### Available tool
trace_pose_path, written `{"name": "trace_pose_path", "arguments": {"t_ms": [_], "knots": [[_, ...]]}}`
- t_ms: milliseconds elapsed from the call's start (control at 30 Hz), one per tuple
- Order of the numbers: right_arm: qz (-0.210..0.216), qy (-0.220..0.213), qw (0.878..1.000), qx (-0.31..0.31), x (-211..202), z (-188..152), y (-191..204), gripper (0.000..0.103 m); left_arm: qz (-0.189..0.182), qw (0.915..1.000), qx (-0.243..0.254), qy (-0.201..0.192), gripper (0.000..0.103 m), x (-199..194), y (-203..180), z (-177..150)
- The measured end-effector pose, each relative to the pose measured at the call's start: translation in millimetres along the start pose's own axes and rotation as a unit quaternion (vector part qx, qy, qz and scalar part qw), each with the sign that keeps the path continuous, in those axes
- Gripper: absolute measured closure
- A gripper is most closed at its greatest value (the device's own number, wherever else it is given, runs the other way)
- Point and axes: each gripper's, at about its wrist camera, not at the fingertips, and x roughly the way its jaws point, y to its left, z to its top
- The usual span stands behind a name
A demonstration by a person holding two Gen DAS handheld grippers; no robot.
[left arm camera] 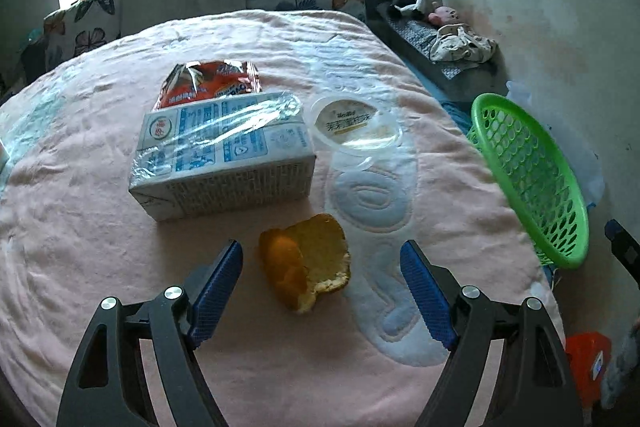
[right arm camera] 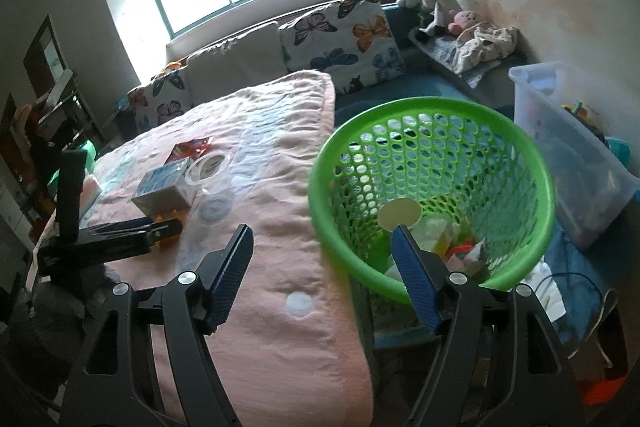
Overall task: Collect trash
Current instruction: 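Grasp the orange bread roll with the left tool, then grasp the clear pudding cup with the right tool while the left tool holds the bread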
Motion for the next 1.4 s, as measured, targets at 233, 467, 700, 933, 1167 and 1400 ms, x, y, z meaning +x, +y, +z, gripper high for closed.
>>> {"name": "trace_pose_path", "arguments": {"t_ms": [233, 467, 700, 933, 1167, 1400], "knots": [[0.009, 0.009, 1.000, -0.010, 7.0, -0.3, 10.8, 0.031, 0.007, 0.9998, -0.013, 0.013, 0.034, 13.9, 5.3, -0.3], [0.016, 0.020, 0.999, -0.020, 15.3, 1.7, 20.3, 0.031, 0.002, 0.9997, -0.024, 0.008, 0.062, 9.1, 13.0, 1.1], [0.036, 0.034, 0.998, -0.040, 27.4, 8.4, 39.2, 0.031, -0.022, 0.9991, -0.037, -0.004, 0.073, -11.3, 19.1, -0.9], [0.060, 0.045, 0.995, -0.069, 46.8, 25.4, 63.0, 0.031, -0.040, 0.9980, -0.040, -0.027, 0.074, -44.1, 30.0, -1.4], [0.083, 0.060, 0.989, -0.111, 79.9, 43.3, 92.7, 0.031, -0.047, 0.9972, -0.044, -0.038, 0.075, -68.3, 45.2, -3.0], [0.083, 0.078, 0.981, -0.160, 120.0, 51.7, 120.4, 0.031, -0.055, 0.9961, -0.052, -0.046, 0.075, -80.1, 58.3, -2.5]]}}
